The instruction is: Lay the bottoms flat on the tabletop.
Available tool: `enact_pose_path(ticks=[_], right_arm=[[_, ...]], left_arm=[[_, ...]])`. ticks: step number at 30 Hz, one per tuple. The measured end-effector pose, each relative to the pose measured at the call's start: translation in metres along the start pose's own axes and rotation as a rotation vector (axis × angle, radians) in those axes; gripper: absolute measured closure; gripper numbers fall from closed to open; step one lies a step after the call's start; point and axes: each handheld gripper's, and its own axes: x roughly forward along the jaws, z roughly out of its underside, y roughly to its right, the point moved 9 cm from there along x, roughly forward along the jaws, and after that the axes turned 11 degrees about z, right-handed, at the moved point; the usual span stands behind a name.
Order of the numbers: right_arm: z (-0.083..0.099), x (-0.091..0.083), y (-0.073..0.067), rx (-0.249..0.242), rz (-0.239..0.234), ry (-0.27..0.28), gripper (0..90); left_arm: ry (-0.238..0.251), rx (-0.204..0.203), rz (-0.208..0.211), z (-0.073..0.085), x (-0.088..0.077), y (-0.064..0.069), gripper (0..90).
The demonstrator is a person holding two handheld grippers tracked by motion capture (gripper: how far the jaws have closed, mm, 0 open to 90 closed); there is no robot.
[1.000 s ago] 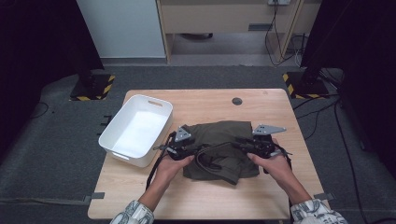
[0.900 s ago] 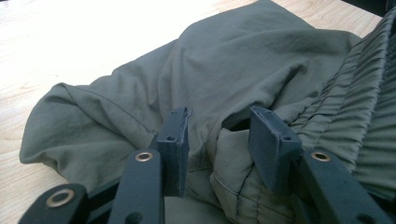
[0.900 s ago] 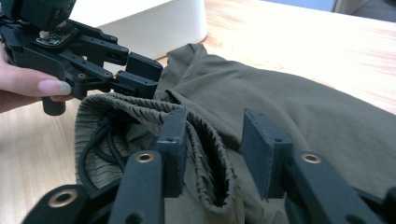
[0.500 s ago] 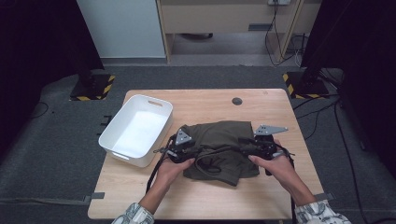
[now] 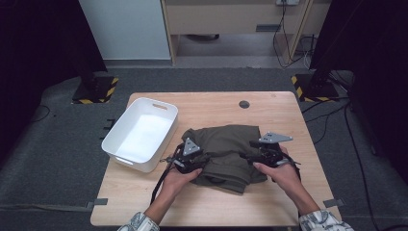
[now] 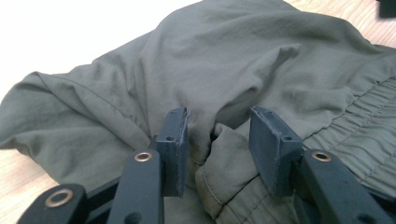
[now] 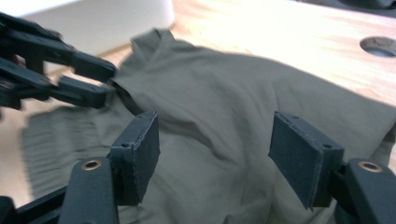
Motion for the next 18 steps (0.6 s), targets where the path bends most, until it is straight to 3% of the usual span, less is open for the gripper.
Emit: enact_pose_path(ticks=[6, 18], right_arm=[[0.016, 0.008, -0.006, -0.018, 0.049, -0.011, 24.6], [0.035, 0.005, -0.023, -0.076, 0.057, -0.031, 20.5]], left_arm=[[0.000, 0.026, -0.016, 0.005, -0.005, 0.005, 55.0], [0.023, 0.025, -0.027, 0.013, -0.009, 0.011, 49.8]])
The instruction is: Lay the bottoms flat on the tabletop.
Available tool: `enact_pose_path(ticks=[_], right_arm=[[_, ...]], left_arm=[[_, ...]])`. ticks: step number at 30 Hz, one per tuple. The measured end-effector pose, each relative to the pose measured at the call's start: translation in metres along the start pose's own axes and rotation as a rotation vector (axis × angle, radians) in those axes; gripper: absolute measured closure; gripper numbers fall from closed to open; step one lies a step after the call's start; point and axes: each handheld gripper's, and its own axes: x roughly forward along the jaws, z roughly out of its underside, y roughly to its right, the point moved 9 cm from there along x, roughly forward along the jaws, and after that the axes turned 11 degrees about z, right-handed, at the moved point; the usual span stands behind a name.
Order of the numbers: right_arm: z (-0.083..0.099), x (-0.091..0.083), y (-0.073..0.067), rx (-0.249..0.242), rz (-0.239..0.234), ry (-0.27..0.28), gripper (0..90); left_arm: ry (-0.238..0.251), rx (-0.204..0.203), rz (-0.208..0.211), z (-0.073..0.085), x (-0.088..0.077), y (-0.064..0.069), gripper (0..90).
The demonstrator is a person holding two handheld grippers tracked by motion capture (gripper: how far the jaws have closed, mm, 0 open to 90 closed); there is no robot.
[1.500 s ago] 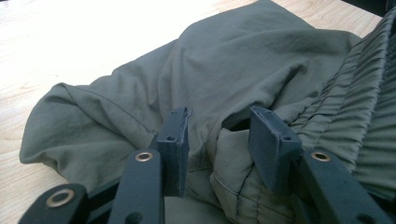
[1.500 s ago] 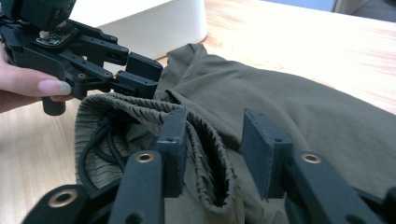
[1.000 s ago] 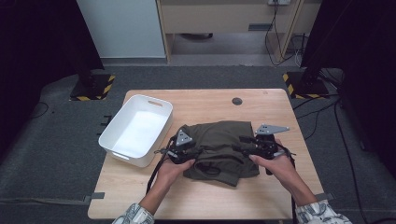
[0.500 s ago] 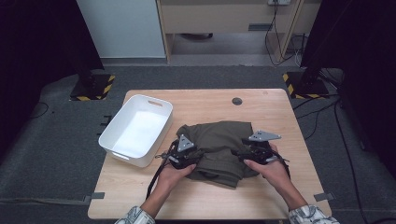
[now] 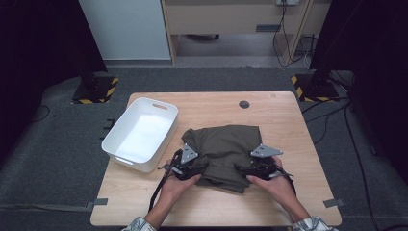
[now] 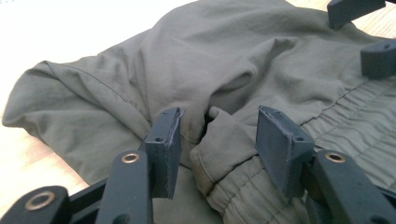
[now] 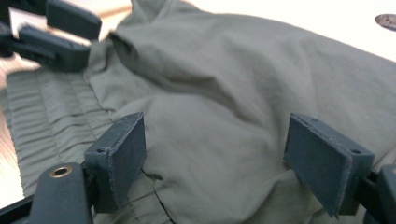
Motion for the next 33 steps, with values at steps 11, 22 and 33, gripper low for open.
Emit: enact_pose_path(ticks=[11, 22, 33], right_arm=[[0.021, 0.002, -0.002, -0.055, 0.017, -0.040, 19.4], [0.032, 0.005, 0.004, -0.088, 0.051, -0.092, 19.4], [0.044, -0.010, 0.021, -0.070, 0.075, -0.119, 19.4]], left_arm=[[-0.024, 0.038, 0.000, 0.010, 0.007, 0.012, 44.9], [-0.013, -0.004, 0.016, 0.011, 0.031, 0.009, 38.7], [0.029, 0.010, 0.040, -0.012, 0.006, 0.003, 28.9]])
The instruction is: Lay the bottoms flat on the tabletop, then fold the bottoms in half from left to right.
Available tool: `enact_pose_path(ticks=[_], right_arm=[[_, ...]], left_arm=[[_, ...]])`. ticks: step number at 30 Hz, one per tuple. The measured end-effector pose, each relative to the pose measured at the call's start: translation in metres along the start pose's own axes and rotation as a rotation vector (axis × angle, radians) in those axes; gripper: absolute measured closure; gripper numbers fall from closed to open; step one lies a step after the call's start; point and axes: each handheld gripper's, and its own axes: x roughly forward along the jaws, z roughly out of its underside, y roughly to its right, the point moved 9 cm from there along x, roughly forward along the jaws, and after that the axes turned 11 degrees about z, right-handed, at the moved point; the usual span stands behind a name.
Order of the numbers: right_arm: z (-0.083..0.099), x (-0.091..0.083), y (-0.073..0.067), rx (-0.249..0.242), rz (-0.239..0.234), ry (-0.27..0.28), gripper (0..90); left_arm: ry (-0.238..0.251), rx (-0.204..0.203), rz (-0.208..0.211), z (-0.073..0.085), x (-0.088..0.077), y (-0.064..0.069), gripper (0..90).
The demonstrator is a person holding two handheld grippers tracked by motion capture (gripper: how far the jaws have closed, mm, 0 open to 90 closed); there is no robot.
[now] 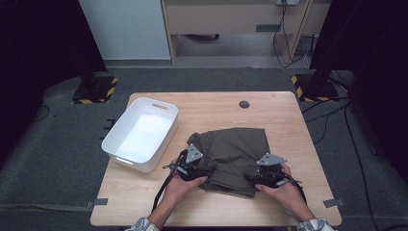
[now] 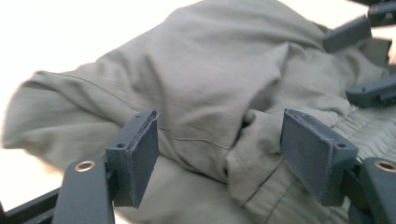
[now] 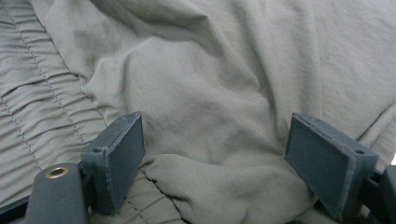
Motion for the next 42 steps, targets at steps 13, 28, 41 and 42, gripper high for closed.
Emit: enact_pose_path(ticks=[13, 28, 41, 42], right_arm=[[-0.027, -0.022, 0.014, 0.052, -0.023, 0.102, 9.2], [-0.056, 0.031, 0.110, 0.147, 0.164, 0.033, 50.4], [-0.051, 0.090, 0.128, 0.224, 0.137, -0.103, 31.4], [-0.050, 0.091, 0.127, 0.224, 0.133, -0.108, 34.1]], left_arm=[[0.034, -0.037, -0.065, -0.015, -0.024, -0.037, 26.9], [-0.020, -0.067, -0.107, -0.035, 0.023, -0.070, 25.2], [-0.050, -0.093, -0.133, -0.026, 0.033, -0.081, 25.7], [-0.048, -0.093, -0.135, -0.026, 0.032, -0.081, 26.0]])
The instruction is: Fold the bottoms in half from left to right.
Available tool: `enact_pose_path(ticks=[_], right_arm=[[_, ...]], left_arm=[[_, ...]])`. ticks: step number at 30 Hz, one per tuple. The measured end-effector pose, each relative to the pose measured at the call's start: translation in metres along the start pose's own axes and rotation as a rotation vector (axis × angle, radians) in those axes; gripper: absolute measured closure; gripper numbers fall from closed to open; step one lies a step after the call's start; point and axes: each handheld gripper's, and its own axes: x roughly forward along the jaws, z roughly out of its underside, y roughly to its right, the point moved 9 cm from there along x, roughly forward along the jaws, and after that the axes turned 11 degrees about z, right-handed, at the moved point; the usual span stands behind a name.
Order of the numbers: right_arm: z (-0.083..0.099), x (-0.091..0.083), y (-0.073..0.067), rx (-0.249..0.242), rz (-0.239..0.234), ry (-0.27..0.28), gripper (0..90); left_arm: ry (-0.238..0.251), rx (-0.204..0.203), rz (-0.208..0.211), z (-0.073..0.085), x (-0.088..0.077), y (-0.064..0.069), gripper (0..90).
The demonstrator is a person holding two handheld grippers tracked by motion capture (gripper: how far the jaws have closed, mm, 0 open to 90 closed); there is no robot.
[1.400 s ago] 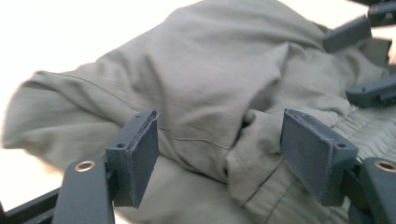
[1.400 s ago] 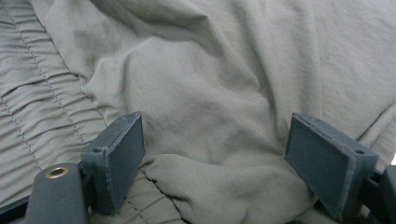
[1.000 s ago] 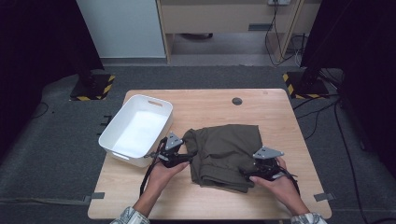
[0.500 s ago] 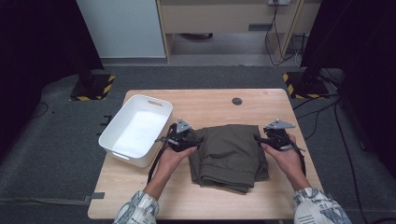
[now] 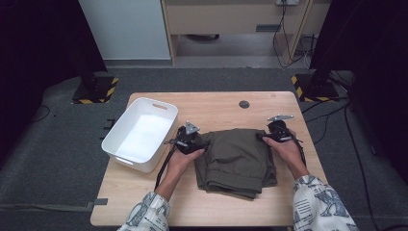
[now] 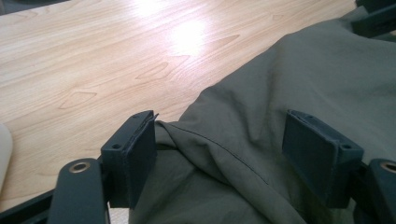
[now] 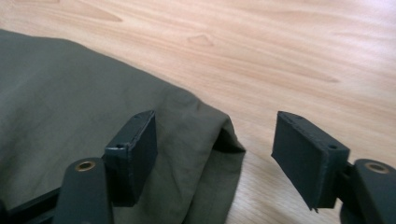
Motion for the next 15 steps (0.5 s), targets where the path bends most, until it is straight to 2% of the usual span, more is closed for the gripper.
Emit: enact_pose_path(ticks=[1, 3, 5, 6, 8, 11, 15], right_arm=[[0.001, 0.000, -0.001, -0.012, -0.003, 0.000, 38.9], [0.003, 0.002, -0.002, -0.019, 0.002, -0.013, 42.9], [0.005, 0.003, -0.004, -0.019, -0.021, -0.008, 57.7], [0.006, 0.003, -0.003, -0.031, -0.015, -0.002, 61.0], [0.008, 0.001, -0.005, -0.028, -0.038, 0.004, 71.1], [0.010, -0.002, -0.005, -0.041, -0.055, 0.005, 79.2], [0.014, -0.005, -0.002, -0.046, -0.057, 0.000, 80.5]], left_arm=[[0.000, 0.000, 0.000, 0.000, 0.000, 0.000, 26.2], [0.008, -0.008, 0.000, -0.001, -0.001, -0.002, 27.3], [0.018, -0.011, 0.003, -0.001, -0.001, -0.003, 29.9], [0.020, -0.008, 0.005, -0.002, -0.001, -0.004, 31.9], [0.027, -0.007, -0.006, -0.003, -0.001, -0.006, 32.8], [0.029, -0.007, -0.014, -0.005, 0.000, -0.009, 32.9], [0.019, -0.014, -0.025, -0.003, 0.006, -0.012, 32.9]])
